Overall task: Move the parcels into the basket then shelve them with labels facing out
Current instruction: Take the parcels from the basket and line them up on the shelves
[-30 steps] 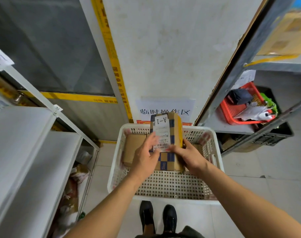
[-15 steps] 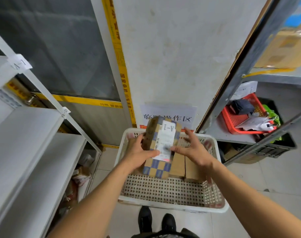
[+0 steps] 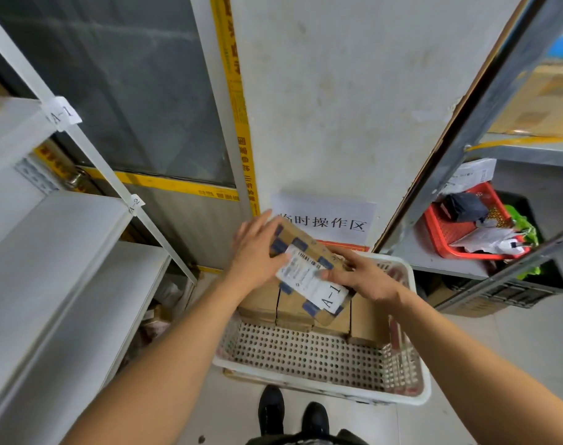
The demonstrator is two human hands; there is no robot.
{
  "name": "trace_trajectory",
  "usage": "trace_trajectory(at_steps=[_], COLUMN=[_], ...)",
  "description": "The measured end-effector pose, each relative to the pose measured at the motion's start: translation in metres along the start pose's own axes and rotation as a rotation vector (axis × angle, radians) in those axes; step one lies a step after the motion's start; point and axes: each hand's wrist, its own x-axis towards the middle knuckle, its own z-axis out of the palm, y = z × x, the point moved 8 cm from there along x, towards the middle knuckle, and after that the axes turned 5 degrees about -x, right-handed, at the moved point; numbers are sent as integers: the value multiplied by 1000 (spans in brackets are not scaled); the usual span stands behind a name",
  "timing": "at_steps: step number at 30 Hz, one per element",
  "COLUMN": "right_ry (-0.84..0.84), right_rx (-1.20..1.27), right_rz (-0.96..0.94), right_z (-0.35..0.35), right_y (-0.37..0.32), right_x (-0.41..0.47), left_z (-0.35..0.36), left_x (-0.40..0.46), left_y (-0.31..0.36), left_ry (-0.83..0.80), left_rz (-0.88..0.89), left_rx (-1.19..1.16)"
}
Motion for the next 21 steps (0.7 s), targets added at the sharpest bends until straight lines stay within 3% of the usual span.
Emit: trace_trajectory(at_steps=[2,4,7,9,14,21], right_ry=[42,65,32,14,-106,-126], right_rx=[197,314,395,397,236,72], right_rz=[19,28,18,27,-28,-165], right_z=[5,11,32,49,90,160], right_y=[11,17,15,10,-18,-87], right_x=[-2,-2,1,6,19,33], left_z=[-1,25,63,67,38,-25], left_x=[-15,-30,-51,-58,-78,-129], left_y=[-18,-35,-48,-50,-86,-153], left_ry=[137,52,-64,-31,129,317], left_rz=[-178,-353,-440,-417,-442,-466], left_rx=[-215,-456,-727,-853,-904,-957])
